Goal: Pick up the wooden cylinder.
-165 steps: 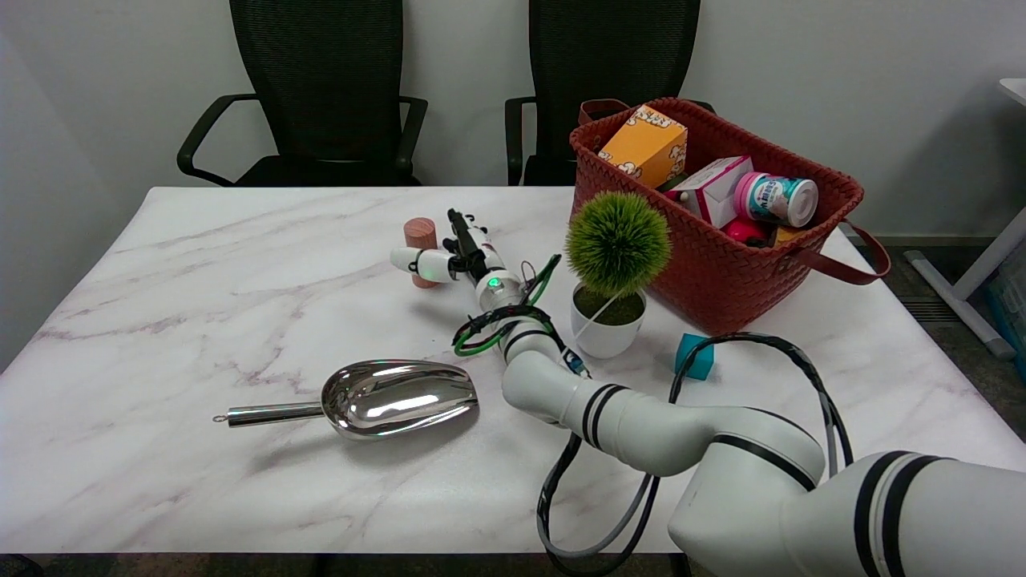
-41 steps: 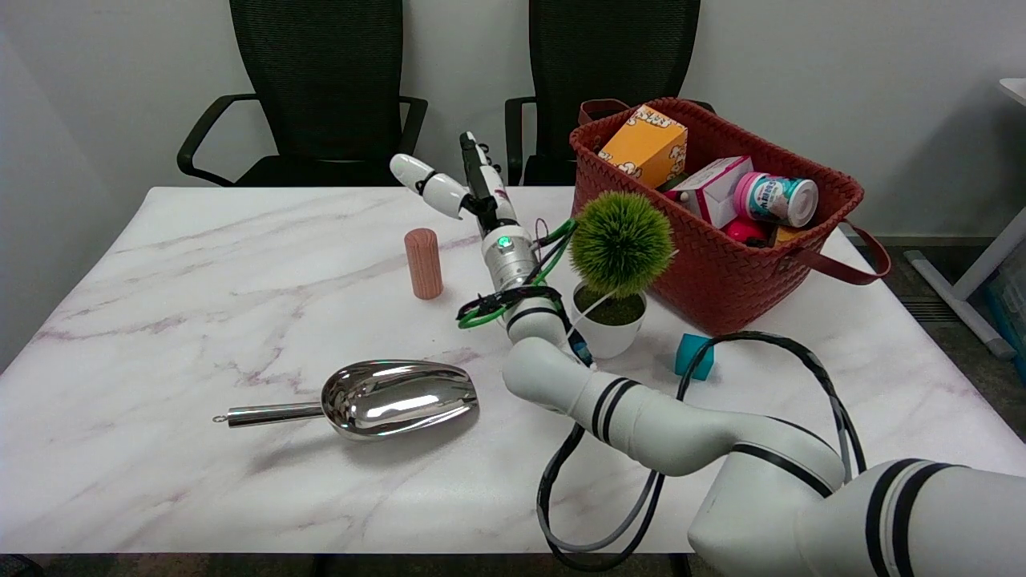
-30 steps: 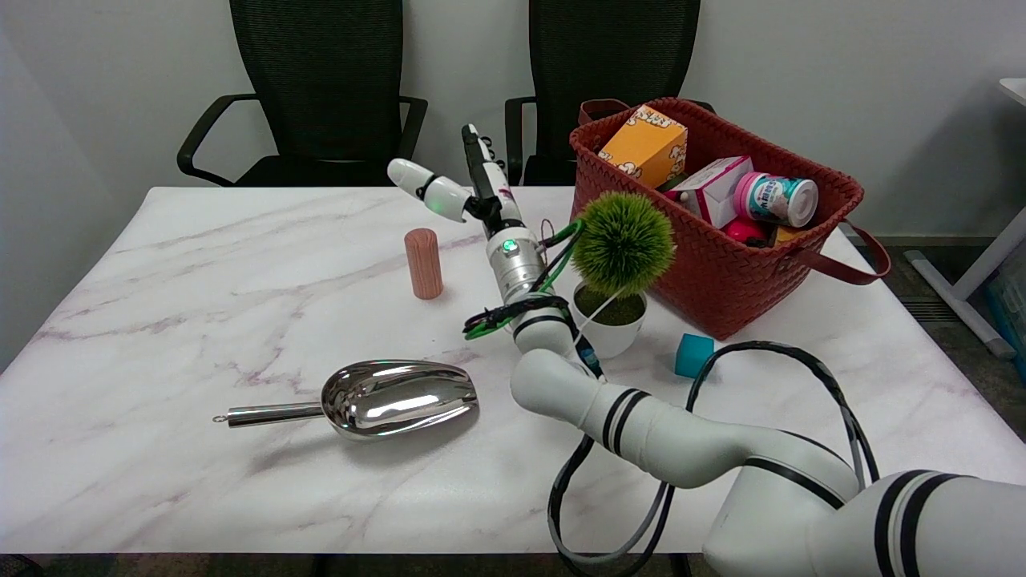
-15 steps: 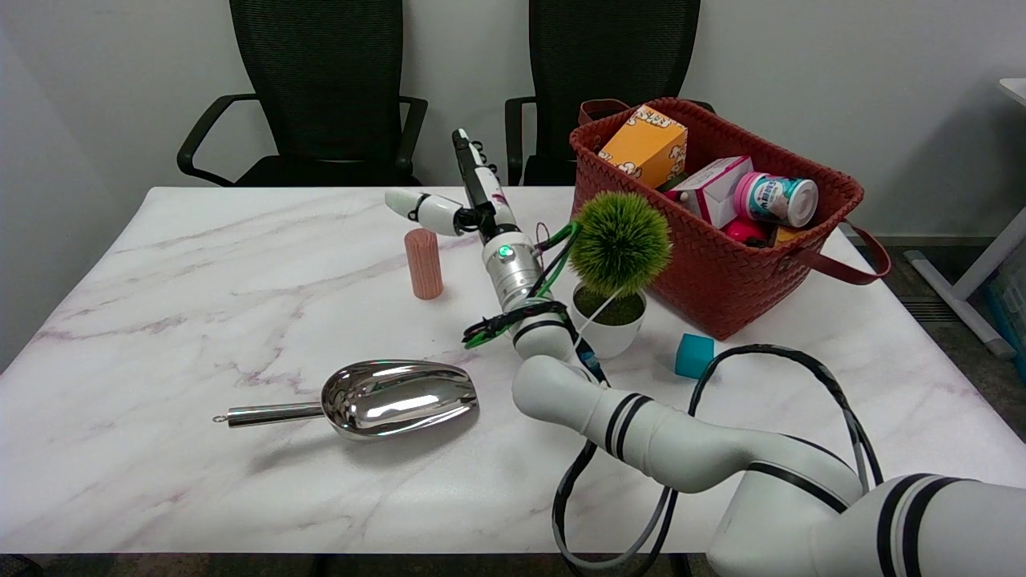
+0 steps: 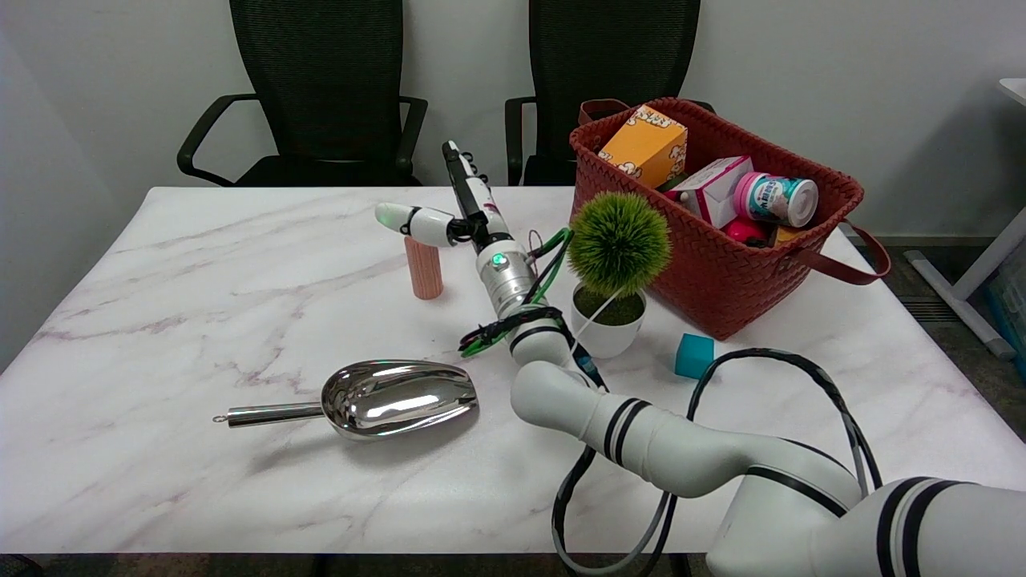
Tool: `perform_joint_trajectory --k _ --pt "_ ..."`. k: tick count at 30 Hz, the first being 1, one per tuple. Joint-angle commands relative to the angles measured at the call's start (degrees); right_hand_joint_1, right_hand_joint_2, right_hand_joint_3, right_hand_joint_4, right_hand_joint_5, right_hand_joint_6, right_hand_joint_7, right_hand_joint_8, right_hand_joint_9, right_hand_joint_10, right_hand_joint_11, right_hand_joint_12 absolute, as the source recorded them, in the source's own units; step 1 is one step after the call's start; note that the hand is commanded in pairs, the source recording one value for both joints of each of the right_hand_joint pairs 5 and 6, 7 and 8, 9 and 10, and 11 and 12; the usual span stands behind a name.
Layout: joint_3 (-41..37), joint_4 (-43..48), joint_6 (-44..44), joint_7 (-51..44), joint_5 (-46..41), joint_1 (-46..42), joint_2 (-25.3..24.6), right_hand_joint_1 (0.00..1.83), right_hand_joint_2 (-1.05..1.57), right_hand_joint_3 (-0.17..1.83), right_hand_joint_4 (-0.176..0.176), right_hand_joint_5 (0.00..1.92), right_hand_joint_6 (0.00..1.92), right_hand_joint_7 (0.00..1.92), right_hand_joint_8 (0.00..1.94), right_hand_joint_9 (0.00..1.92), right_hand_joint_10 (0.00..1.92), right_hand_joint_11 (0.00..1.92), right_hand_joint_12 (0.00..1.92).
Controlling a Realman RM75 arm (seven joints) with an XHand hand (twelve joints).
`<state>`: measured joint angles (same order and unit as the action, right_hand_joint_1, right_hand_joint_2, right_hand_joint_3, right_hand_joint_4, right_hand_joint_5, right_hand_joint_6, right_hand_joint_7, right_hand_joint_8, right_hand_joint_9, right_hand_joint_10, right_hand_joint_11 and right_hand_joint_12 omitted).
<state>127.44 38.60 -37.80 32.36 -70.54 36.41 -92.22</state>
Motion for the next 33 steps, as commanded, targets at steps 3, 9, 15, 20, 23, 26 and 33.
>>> perform_joint_trajectory --k 3,9,15,20,23,26,33 --pt "0.1 -1.0 1.3 0.5 0.2 -0.9 -0.4 1.10 0.80 -0.06 0.000 0.00 0.00 0.00 0.00 0.00 0.00 0.00 0.00" --pt "0.1 -1.9 2.9 0.5 0.1 -0.9 -0.6 1.09 0.78 -0.05 0.000 0.00 0.00 0.00 0.00 0.00 0.00 0.00 0.00" --pt "0.1 -3.1 2.9 0.5 0.1 -0.6 -1.3 1.08 0.77 -0.07 0.000 0.00 0.00 0.00 0.00 0.00 0.00 0.00 0.00" --pt "0.1 -4.8 2.9 0.5 0.1 -0.1 -1.8 1.07 0.77 -0.09 0.000 0.00 0.00 0.00 0.00 0.00 0.00 0.00 0.00" --pt "-0.3 -6.2 3.0 0.4 0.1 0.1 -2.2 1.07 0.77 -0.09 0.000 0.00 0.00 0.00 0.00 0.00 0.00 0.00 0.00" --pt "0.1 -7.2 2.9 0.6 -0.1 0.5 -3.0 1.06 0.77 -0.11 0.000 0.00 0.00 0.00 0.00 0.00 0.00 0.00 0.00" --pt "0.1 -9.6 3.1 0.6 -0.3 1.3 -3.7 1.06 0.77 -0.12 0.000 0.00 0.00 0.00 0.00 0.00 0.00 0.00 0.00"
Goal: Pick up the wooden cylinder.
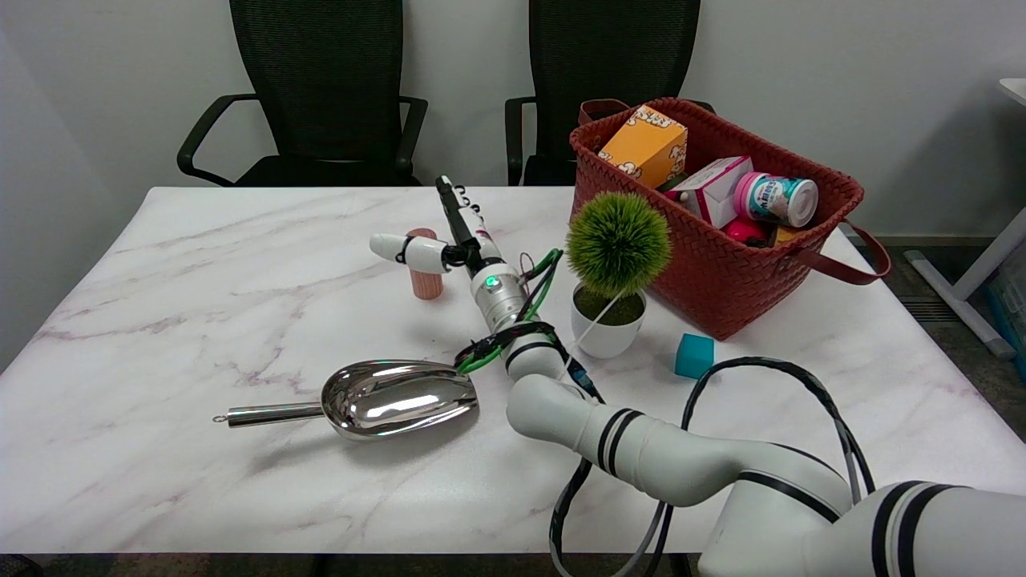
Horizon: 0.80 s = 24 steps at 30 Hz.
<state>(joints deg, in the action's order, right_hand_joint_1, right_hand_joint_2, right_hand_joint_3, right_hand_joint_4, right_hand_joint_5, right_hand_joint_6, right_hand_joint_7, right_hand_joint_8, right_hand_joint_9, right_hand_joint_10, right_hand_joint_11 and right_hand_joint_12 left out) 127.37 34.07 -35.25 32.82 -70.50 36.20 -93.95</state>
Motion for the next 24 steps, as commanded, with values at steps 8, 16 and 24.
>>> perform_joint_trajectory --k 8,16,24 --pt "-0.1 -6.8 2.5 0.1 -0.5 2.0 -2.4 1.04 0.78 -0.17 0.000 0.00 0.00 0.00 0.00 0.00 0.00 0.00 0.00" --pt "-0.3 -8.0 2.6 0.2 -0.6 2.0 -2.8 1.03 0.79 -0.17 0.000 0.00 0.00 0.00 0.00 0.00 0.00 0.00 0.00" --pt "-0.7 -9.4 2.7 2.9 -0.4 1.8 -2.7 1.02 0.81 -0.17 0.000 0.00 0.00 0.00 0.00 0.00 0.00 0.03 0.03"
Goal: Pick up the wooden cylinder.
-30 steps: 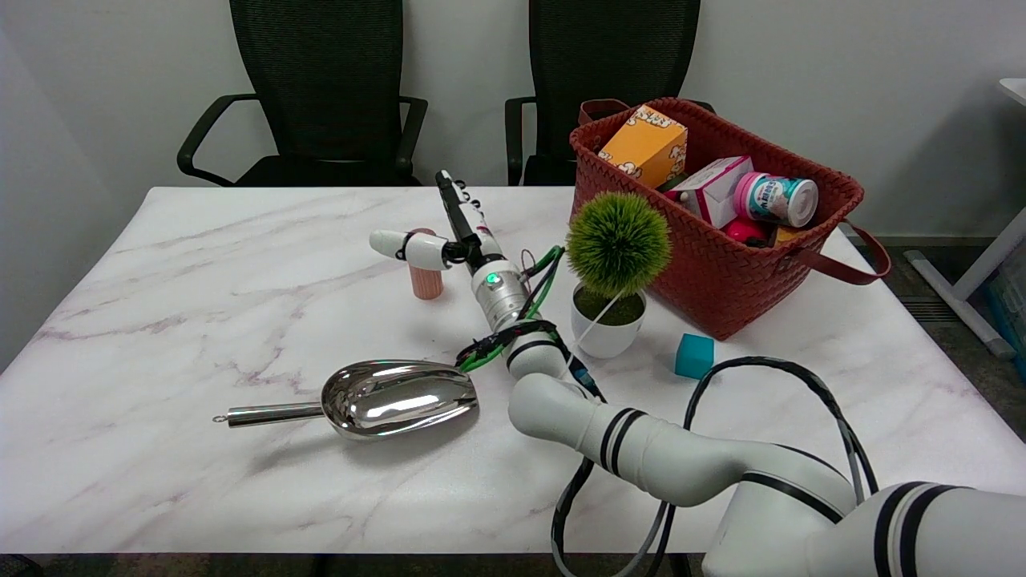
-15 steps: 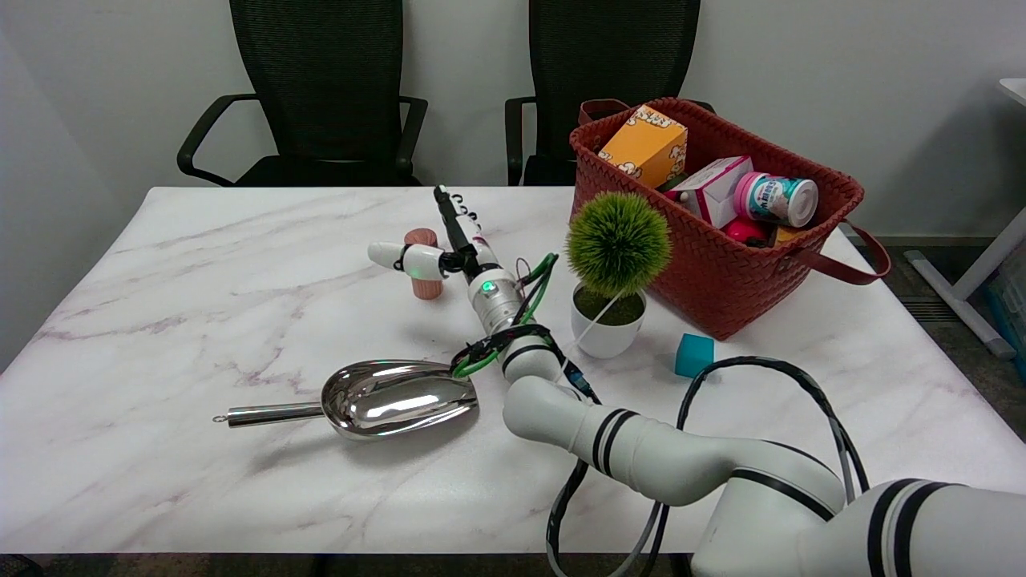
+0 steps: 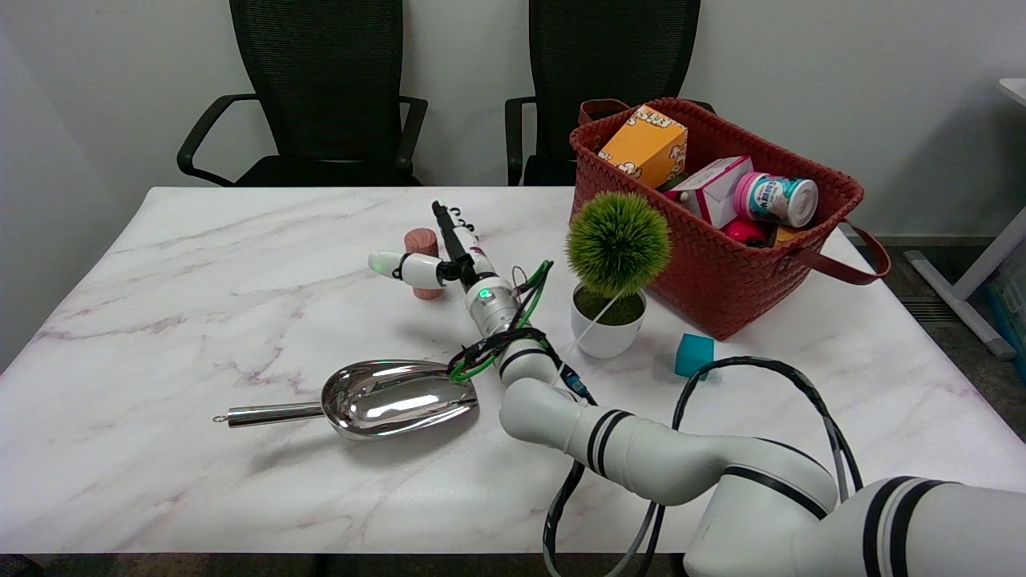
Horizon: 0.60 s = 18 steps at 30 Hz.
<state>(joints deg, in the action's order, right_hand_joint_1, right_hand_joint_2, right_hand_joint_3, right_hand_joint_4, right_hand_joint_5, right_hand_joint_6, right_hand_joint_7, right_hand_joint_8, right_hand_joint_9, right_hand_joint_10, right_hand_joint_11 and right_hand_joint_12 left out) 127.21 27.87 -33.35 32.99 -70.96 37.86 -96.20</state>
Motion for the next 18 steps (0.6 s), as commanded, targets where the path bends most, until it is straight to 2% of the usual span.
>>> perform_joint_trajectory --k 1,8,18 --pt "0.0 -3.1 0.7 3.4 -0.1 0.3 -0.6 1.01 0.82 -0.17 0.000 0.00 0.00 0.00 0.00 0.00 0.00 0.04 0.04" --pt "-0.2 -3.4 0.7 3.6 -0.1 0.2 -0.6 1.00 0.85 -0.17 0.000 0.00 0.00 0.00 0.00 0.00 0.00 0.05 0.05" --pt "-0.4 -4.6 0.5 4.1 -0.1 0.3 -0.6 0.98 0.90 -0.17 0.000 0.00 0.00 0.01 0.01 0.13 0.13 0.10 0.10"
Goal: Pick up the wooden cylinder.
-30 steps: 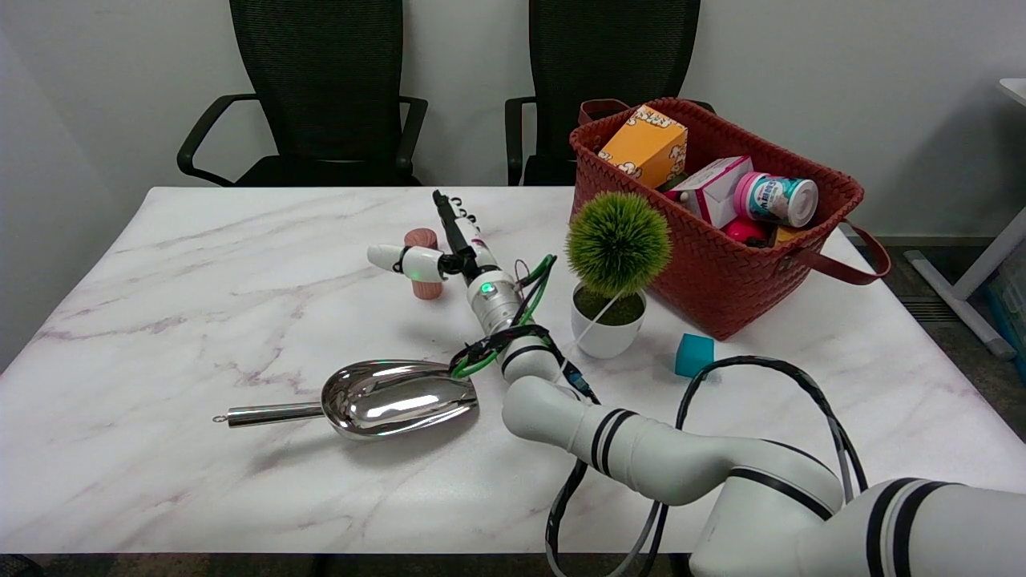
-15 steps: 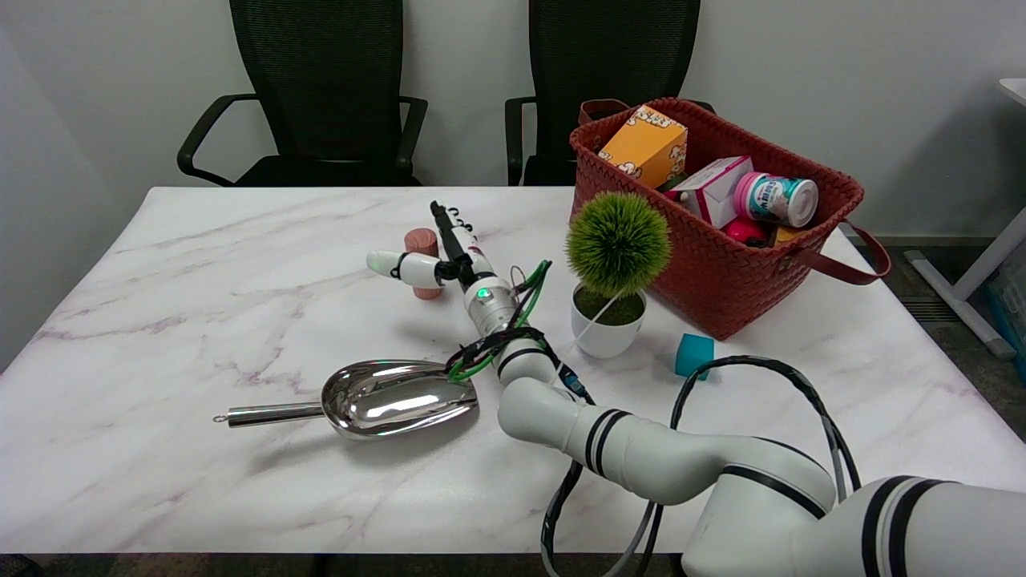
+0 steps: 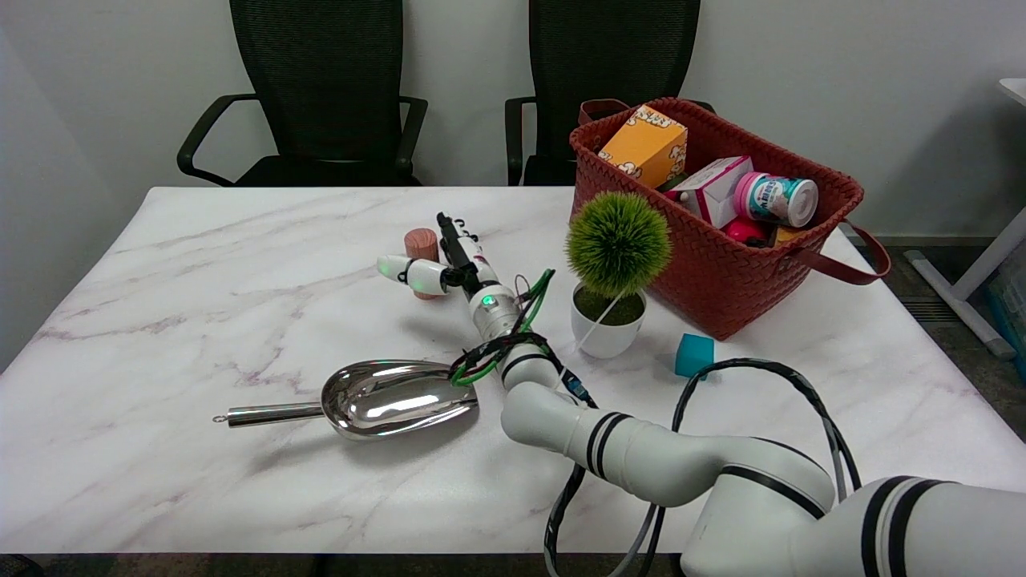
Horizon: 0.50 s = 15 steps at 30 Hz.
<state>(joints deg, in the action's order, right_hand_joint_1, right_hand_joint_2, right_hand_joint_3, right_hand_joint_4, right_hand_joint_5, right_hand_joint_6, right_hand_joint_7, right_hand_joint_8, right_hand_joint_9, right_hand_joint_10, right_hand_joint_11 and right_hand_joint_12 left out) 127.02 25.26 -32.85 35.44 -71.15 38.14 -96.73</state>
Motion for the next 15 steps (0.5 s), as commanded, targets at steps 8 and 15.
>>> perform_joint_trajectory --k 8,15 --pt "-0.8 -2.0 0.1 1.7 -1.3 0.0 -0.2 0.93 1.00 -0.17 0.000 0.00 0.00 0.34 0.34 0.29 0.29 0.14 0.14" --pt "-0.7 -2.0 -0.1 1.7 -2.7 0.0 -0.3 0.92 1.08 -0.17 0.000 0.32 0.32 0.46 0.46 0.32 0.32 0.13 0.13"
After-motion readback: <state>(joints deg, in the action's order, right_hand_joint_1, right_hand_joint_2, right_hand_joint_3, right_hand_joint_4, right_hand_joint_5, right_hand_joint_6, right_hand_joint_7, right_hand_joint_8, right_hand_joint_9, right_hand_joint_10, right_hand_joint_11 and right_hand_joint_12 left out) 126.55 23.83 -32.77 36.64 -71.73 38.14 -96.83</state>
